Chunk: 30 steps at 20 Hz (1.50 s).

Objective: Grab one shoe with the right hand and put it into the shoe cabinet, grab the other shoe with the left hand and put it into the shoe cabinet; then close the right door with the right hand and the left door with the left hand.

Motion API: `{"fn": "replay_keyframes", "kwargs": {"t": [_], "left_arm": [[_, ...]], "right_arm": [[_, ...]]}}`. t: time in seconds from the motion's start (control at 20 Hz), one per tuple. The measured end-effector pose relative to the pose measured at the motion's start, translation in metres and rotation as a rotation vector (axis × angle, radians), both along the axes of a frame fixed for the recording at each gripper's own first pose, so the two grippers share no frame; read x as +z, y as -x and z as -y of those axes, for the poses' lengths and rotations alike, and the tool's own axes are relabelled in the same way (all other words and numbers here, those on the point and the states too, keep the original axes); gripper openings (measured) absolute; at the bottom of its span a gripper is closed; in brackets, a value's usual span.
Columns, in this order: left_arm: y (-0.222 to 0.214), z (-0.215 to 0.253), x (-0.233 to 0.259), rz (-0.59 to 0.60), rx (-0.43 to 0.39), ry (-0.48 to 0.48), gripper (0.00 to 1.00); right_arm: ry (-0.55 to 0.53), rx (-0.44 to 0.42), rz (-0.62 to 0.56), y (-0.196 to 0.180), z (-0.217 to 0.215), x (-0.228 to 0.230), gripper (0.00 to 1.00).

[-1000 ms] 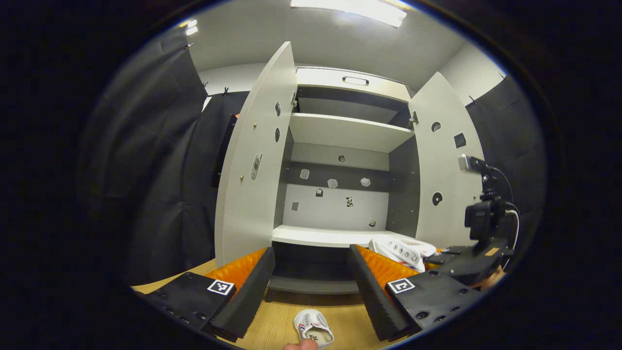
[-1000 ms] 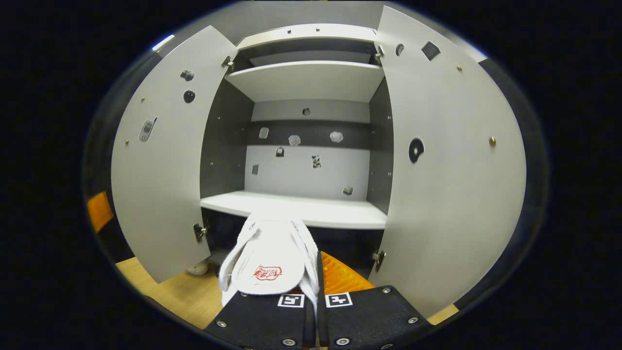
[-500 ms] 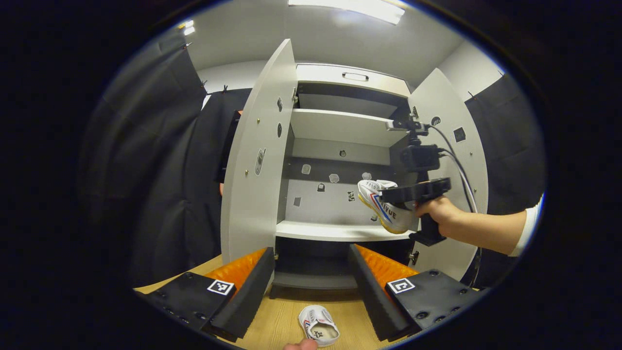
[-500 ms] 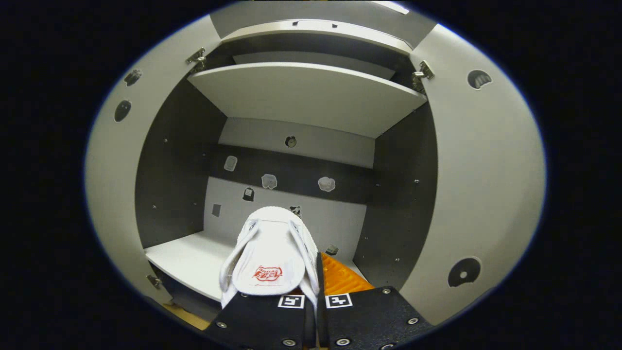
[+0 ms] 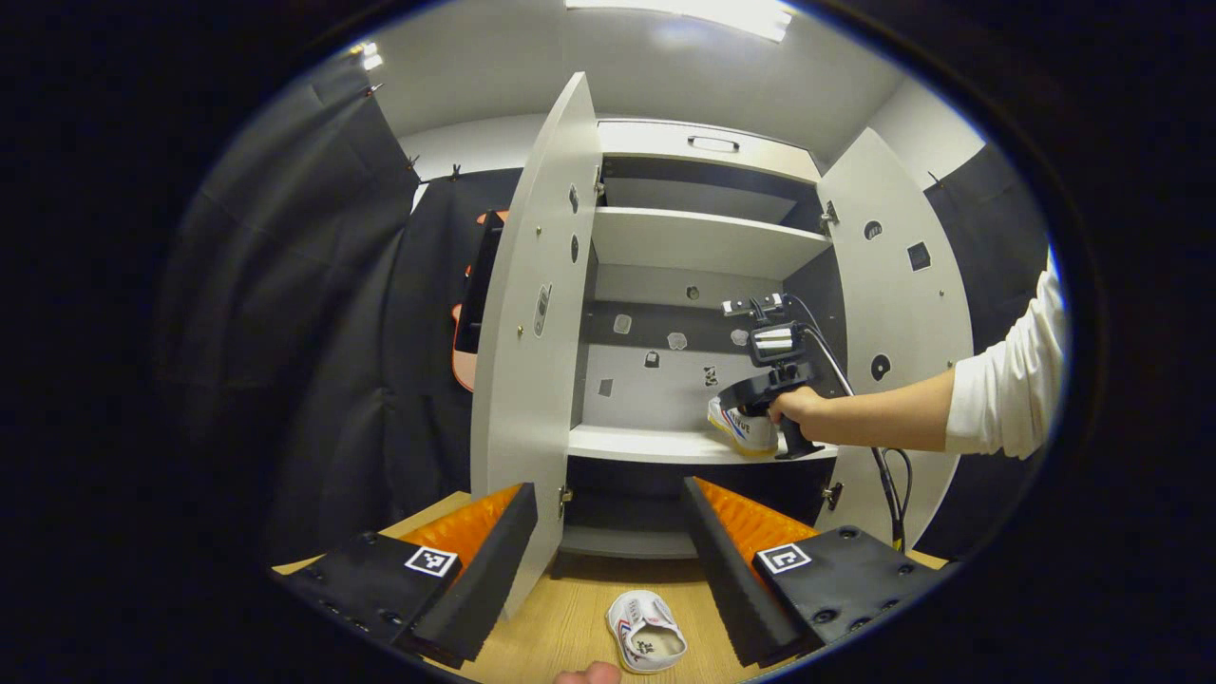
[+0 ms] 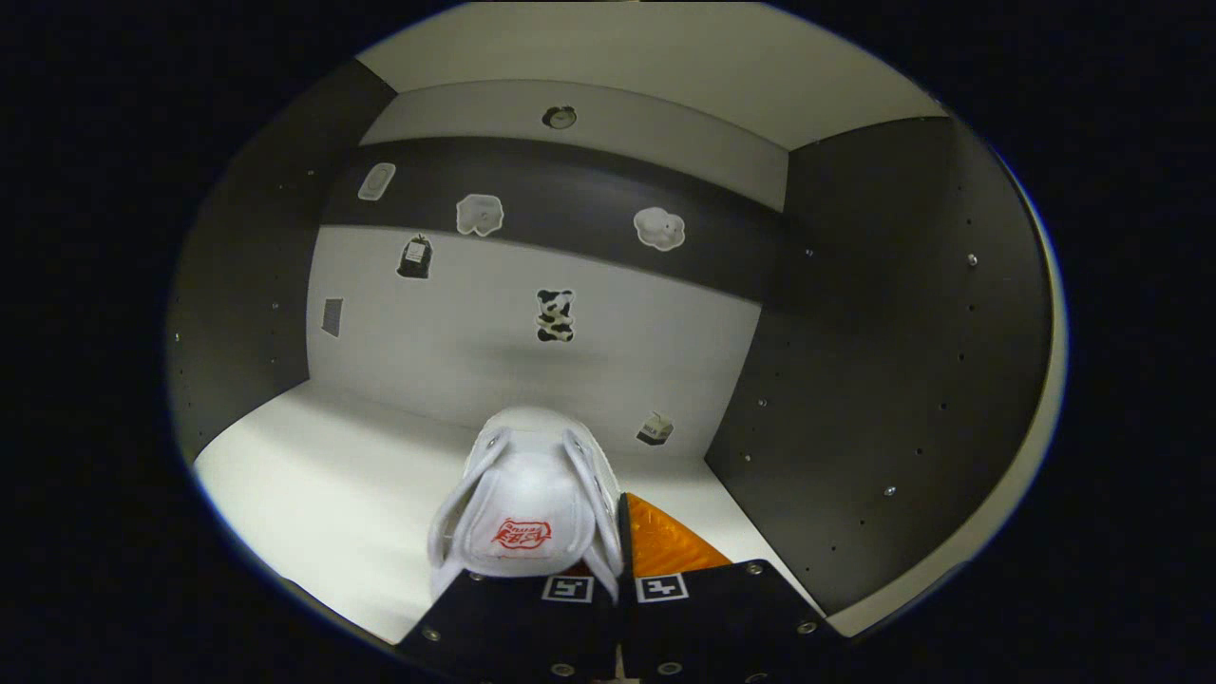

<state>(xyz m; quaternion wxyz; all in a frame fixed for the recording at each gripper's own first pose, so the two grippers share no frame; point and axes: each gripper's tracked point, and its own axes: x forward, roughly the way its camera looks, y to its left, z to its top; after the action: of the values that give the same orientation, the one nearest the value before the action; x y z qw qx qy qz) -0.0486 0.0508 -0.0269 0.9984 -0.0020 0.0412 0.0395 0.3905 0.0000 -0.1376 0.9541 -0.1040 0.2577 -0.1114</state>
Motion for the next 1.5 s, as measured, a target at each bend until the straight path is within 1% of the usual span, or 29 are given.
{"fn": "replay_keyframes", "kwargs": {"t": [0.05, 0.2, 0.45, 0.5, 0.55, 0.65, 0.75, 0.8, 0.85, 1.05, 1.1, 1.2, 1.25, 1.3, 1.45, 1.5], "left_arm": [[0.000, -0.003, 0.000, -0.002, 0.006, 0.000, 0.98], [0.000, -0.006, -0.003, -0.011, 0.009, 0.008, 0.99], [0.001, -0.008, -0.002, -0.006, 0.019, 0.003, 0.99], [0.001, -0.008, -0.003, -0.005, 0.021, 0.003, 0.99], [0.001, -0.008, -0.003, -0.004, 0.021, 0.004, 0.99], [-0.001, -0.008, -0.004, -0.004, 0.018, 0.009, 0.99], [-0.001, -0.004, -0.002, 0.001, 0.011, 0.012, 0.99], [-0.001, -0.002, -0.002, 0.003, 0.004, 0.013, 0.99], [-0.001, -0.001, -0.001, 0.005, -0.001, 0.012, 0.99], [0.000, 0.005, -0.001, 0.010, -0.015, 0.010, 0.99], [0.000, 0.006, 0.000, 0.013, -0.018, 0.013, 0.99], [-0.001, 0.009, -0.004, 0.009, -0.027, 0.029, 0.99], [-0.001, 0.011, -0.007, 0.003, -0.033, 0.040, 0.99], [-0.003, 0.013, -0.009, -0.005, -0.040, 0.051, 0.99], [-0.003, 0.016, -0.010, -0.011, -0.052, 0.066, 0.99], [-0.002, 0.017, -0.010, -0.005, -0.053, 0.065, 0.99]], "right_arm": [[-0.020, -0.003, -0.011, -0.002, 0.001, -0.003, 0.02], [-0.023, 0.001, -0.045, -0.005, 0.002, -0.013, 0.04], [-0.018, 0.022, -0.041, -0.007, -0.004, -0.014, 0.17], [-0.005, 0.026, -0.036, -0.008, -0.002, -0.012, 0.22], [0.007, 0.031, -0.030, -0.008, -0.001, -0.009, 0.31], [0.019, 0.046, -0.019, -0.007, 0.002, -0.003, 0.54], [0.015, 0.052, -0.026, -0.003, 0.007, -0.001, 0.69], [0.008, 0.055, -0.030, 0.000, 0.009, 0.001, 0.73], [0.001, 0.061, -0.035, 0.003, 0.010, 0.003, 0.81], [0.002, 0.090, -0.041, 0.023, 0.015, 0.011, 0.90], [-0.009, 0.103, -0.046, 0.029, 0.014, 0.012, 0.91], [-0.064, 0.121, -0.067, 0.037, 0.011, 0.012, 0.92], [-0.094, 0.111, -0.078, 0.037, 0.013, 0.010, 0.89], [-0.134, 0.104, -0.096, 0.038, 0.015, 0.006, 0.91], [-0.247, 0.109, -0.131, 0.043, 0.012, 0.002, 0.91], [-0.252, 0.112, -0.127, 0.045, 0.013, 0.006, 0.91]]}}
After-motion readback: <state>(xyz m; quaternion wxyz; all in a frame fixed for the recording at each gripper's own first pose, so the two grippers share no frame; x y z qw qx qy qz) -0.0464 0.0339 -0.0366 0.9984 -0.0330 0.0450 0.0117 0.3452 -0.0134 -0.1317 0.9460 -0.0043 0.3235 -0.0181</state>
